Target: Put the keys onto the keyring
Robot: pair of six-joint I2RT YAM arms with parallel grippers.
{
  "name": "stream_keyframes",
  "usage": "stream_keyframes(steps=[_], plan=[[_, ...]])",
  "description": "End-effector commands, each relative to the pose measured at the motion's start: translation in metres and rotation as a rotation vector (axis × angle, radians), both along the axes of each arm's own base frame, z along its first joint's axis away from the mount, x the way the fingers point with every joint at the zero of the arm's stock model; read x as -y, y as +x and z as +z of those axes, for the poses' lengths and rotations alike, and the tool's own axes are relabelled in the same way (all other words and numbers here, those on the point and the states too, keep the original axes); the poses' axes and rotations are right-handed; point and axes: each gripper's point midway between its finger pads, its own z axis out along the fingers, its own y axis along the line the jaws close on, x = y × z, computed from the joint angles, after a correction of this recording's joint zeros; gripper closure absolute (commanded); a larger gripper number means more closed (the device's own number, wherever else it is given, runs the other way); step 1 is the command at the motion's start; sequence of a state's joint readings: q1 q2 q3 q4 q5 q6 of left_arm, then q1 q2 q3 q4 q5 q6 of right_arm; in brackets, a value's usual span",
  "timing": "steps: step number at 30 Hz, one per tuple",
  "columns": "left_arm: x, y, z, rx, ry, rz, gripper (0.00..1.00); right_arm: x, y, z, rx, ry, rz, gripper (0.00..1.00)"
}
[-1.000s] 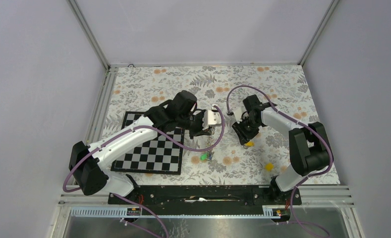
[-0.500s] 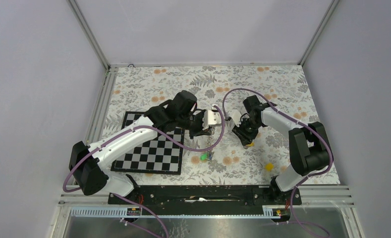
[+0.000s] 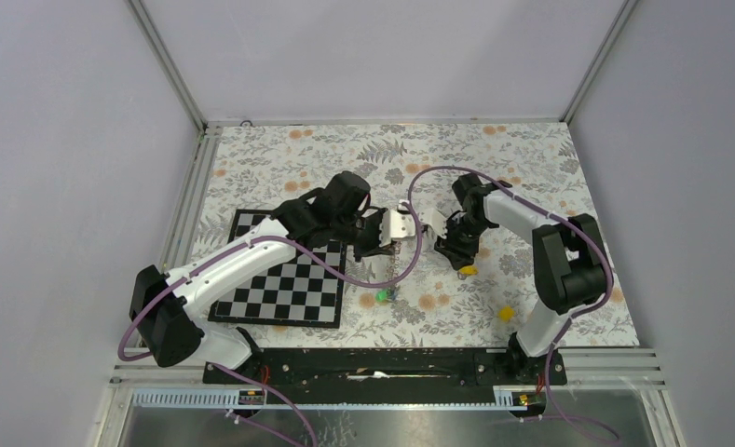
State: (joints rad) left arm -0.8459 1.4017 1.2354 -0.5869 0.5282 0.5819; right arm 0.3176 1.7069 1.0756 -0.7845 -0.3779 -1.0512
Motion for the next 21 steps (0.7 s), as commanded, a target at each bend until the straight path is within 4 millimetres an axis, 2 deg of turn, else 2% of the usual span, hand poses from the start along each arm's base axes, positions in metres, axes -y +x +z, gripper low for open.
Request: stream_keyframes(steps=[1, 9, 15, 21], plan=[[0.008, 0.008, 0.028, 0.083, -0.062, -0.033, 1.00, -0.002, 0.000, 0.004, -0.033, 0.022, 0.092, 0.50], [0.007, 0.007, 0.021, 0.085, -0.043, -0.054, 1.00, 0.002, -0.009, -0.002, -0.082, 0.008, 0.160, 0.49], [0.006, 0.006, 0.019, 0.080, -0.041, -0.054, 1.00, -0.002, -0.017, -0.005, -0.104, 0.019, 0.178, 0.49], [0.006, 0.005, 0.020, 0.082, -0.043, -0.054, 1.00, -0.005, -0.021, -0.009, -0.129, 0.029, 0.168, 0.56]])
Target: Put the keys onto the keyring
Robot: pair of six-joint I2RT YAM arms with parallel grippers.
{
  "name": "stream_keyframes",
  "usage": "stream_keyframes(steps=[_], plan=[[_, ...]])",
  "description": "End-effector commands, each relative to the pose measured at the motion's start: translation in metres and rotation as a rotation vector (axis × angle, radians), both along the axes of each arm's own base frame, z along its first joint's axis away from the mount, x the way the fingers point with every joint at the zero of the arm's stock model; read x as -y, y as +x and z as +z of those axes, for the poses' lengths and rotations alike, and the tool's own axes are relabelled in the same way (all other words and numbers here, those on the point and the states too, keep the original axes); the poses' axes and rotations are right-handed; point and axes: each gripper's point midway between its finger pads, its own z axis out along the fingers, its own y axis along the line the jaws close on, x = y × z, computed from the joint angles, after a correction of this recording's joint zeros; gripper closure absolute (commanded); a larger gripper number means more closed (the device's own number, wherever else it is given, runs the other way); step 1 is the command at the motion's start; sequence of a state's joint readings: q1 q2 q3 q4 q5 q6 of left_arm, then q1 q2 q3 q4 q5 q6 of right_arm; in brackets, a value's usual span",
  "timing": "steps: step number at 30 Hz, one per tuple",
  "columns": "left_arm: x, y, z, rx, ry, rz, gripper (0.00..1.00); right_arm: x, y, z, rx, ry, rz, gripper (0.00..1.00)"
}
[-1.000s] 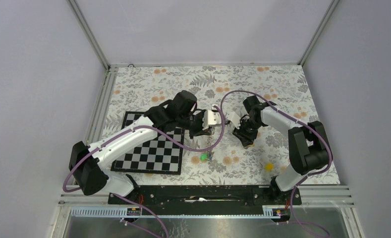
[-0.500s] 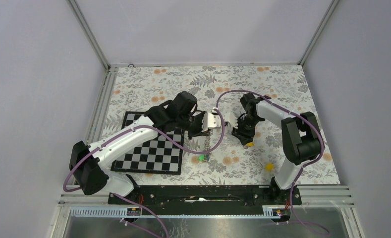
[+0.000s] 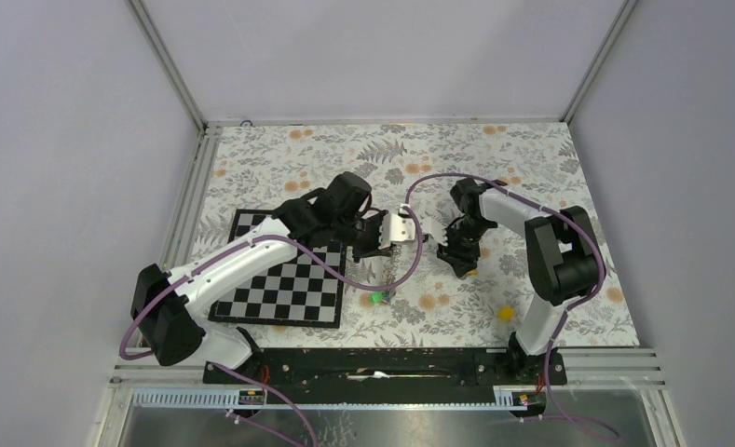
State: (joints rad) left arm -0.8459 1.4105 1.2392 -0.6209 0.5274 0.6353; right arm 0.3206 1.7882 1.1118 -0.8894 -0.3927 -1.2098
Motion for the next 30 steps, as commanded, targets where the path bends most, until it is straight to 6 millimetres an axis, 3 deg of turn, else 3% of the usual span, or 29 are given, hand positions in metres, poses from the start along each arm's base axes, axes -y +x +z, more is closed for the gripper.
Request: stream_keyframes(steps=[1, 4, 17, 23, 30], plan=[[0.010, 0.006, 0.027, 0.065, -0.076, -0.025, 1.00, -0.010, -0.007, 0.003, -0.047, 0.040, 0.015, 0.60], [0.010, 0.006, 0.027, 0.064, -0.077, -0.025, 1.00, -0.011, -0.008, 0.004, -0.064, 0.044, 0.005, 0.67], [0.007, 0.004, 0.025, 0.066, -0.074, -0.025, 1.00, -0.006, -0.006, 0.013, -0.078, -0.003, -0.072, 0.77], [0.006, 0.003, 0.027, 0.072, -0.078, -0.029, 1.00, 0.001, 0.000, 0.020, -0.062, 0.003, -0.126, 0.70], [0.006, 0.002, 0.028, 0.069, -0.086, -0.027, 1.00, 0.004, -0.009, 0.020, -0.088, -0.005, -0.179, 0.64]])
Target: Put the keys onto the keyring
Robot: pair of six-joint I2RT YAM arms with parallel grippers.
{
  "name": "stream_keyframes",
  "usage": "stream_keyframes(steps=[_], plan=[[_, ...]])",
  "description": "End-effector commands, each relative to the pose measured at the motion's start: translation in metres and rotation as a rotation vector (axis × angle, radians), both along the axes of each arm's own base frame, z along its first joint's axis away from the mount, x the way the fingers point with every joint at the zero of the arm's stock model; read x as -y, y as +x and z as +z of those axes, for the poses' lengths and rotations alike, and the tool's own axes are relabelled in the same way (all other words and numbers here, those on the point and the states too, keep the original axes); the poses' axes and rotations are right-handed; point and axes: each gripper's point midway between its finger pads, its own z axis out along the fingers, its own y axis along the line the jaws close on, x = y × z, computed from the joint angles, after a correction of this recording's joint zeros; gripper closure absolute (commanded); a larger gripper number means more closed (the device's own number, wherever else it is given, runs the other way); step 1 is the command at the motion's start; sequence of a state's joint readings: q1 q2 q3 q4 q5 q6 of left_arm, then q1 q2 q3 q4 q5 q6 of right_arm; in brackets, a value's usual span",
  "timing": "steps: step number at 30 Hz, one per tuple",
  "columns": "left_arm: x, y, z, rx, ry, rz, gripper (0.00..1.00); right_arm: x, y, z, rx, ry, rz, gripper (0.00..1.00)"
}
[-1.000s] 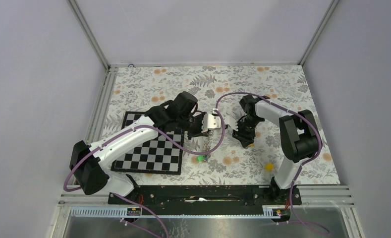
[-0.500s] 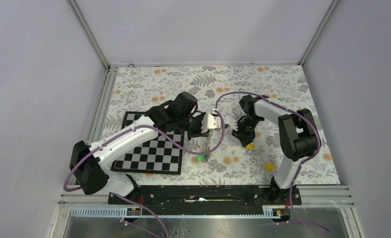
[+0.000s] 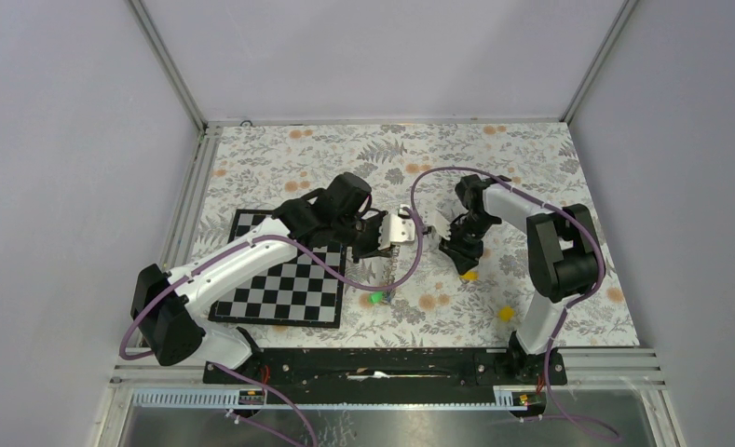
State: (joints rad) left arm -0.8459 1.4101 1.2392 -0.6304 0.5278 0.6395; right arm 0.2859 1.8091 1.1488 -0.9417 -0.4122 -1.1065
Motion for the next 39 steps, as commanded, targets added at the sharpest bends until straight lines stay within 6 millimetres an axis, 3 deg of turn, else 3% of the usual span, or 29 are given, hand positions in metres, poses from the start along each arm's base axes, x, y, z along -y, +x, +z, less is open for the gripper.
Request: stream_keyframes(steps=[1, 13, 24, 39], plan=[[0.007, 0.003, 0.029, 0.073, -0.094, -0.026, 1.00, -0.002, -0.007, 0.014, -0.021, 0.010, -0.062, 0.63], [0.008, 0.001, 0.031, 0.065, -0.103, -0.028, 1.00, -0.015, -0.009, 0.021, -0.064, 0.049, -0.201, 0.63], [0.009, 0.000, 0.031, 0.059, -0.104, -0.035, 1.00, -0.001, -0.008, 0.005, -0.040, -0.047, -0.254, 0.64], [0.008, -0.001, 0.030, 0.057, -0.105, -0.035, 1.00, 0.005, -0.010, -0.001, -0.034, -0.081, -0.274, 0.68]])
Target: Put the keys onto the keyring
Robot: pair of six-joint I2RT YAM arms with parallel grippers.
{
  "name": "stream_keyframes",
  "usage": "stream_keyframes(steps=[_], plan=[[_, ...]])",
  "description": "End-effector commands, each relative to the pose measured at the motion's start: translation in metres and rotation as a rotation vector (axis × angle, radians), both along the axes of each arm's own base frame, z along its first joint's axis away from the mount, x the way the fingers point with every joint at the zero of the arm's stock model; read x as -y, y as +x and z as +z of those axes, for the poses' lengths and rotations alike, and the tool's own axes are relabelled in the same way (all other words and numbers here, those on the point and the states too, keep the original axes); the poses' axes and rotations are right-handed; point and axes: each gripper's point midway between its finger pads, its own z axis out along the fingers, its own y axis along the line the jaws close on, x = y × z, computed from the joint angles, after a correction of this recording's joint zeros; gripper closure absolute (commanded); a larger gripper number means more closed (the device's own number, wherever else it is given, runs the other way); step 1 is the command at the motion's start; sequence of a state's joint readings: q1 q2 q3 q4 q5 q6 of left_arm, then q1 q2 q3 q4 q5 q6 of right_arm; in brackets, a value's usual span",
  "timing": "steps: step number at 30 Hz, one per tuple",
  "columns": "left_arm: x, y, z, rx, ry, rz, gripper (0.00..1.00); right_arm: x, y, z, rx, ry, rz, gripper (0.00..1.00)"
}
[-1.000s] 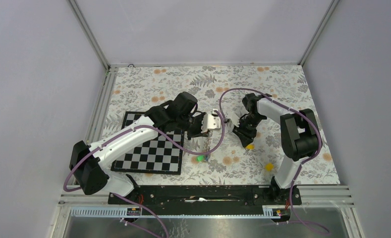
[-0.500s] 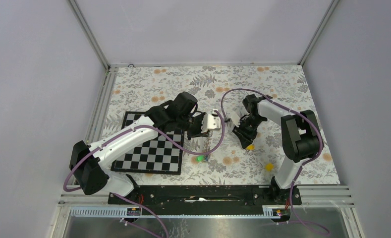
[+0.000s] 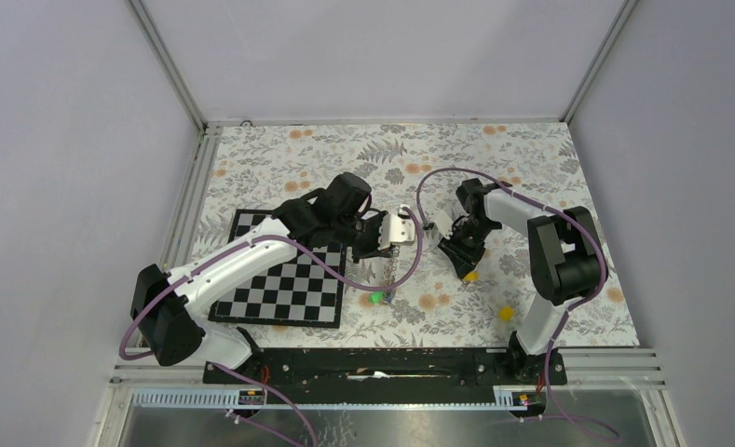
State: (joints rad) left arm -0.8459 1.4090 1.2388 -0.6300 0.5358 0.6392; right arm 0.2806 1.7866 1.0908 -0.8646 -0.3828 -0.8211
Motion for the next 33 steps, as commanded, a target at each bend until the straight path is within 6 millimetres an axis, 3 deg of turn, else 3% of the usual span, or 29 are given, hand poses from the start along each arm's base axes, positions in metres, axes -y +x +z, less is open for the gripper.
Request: stream_keyframes(steps=[1, 17, 22, 28, 33], plan=[[0.008, 0.001, 0.030, 0.061, -0.100, -0.029, 1.00, 0.003, -0.002, 0.006, 0.015, -0.010, -0.010, 0.69], [0.007, 0.001, 0.029, 0.060, -0.100, -0.027, 1.00, 0.001, -0.002, 0.008, 0.009, -0.001, -0.013, 0.87], [0.007, 0.002, 0.027, 0.065, -0.093, -0.025, 1.00, -0.003, 0.001, 0.016, 0.018, 0.022, -0.019, 1.00], [0.007, 0.006, 0.025, 0.057, -0.088, 0.003, 1.00, -0.020, 0.014, 0.044, 0.064, 0.117, -0.062, 1.00], [0.011, 0.013, 0.029, 0.056, -0.121, 0.061, 1.00, -0.042, 0.033, 0.086, 0.121, 0.285, -0.149, 1.00]])
